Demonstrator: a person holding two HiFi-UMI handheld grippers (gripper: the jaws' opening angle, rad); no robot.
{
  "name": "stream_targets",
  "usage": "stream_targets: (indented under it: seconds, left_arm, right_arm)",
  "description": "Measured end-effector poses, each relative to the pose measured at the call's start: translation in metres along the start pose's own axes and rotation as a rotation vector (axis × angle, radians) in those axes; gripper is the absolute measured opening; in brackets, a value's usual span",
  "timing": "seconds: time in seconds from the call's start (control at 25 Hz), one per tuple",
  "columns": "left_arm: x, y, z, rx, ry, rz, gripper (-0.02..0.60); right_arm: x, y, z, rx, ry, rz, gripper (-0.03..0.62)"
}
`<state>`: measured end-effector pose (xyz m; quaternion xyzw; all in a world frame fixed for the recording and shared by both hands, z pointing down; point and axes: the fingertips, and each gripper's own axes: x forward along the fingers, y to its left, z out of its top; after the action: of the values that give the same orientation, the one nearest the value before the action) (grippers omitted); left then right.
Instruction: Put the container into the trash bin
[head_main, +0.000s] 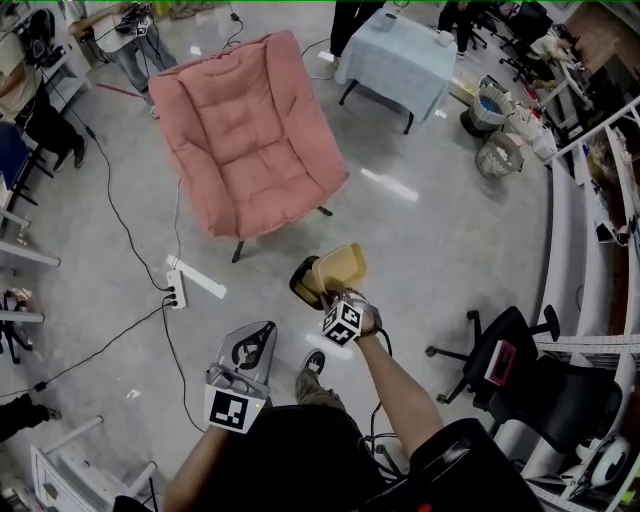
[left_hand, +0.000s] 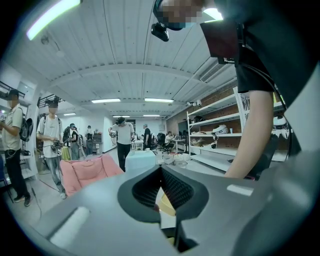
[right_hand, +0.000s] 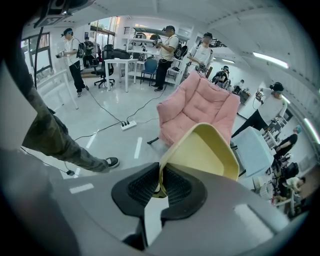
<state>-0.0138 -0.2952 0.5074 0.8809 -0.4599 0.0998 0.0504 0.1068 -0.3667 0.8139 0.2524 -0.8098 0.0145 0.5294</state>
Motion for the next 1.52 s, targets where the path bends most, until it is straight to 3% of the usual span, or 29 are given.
stream_targets:
  seconds: [1.52]
  left_arm:
    - [0.0061,0.0054,-0.0003,-0.011,0.012,0.028,-0.006]
  right_arm:
    - [0.0075,-0.0021,-0.0097,-0.01,0.024,0.019,0.043]
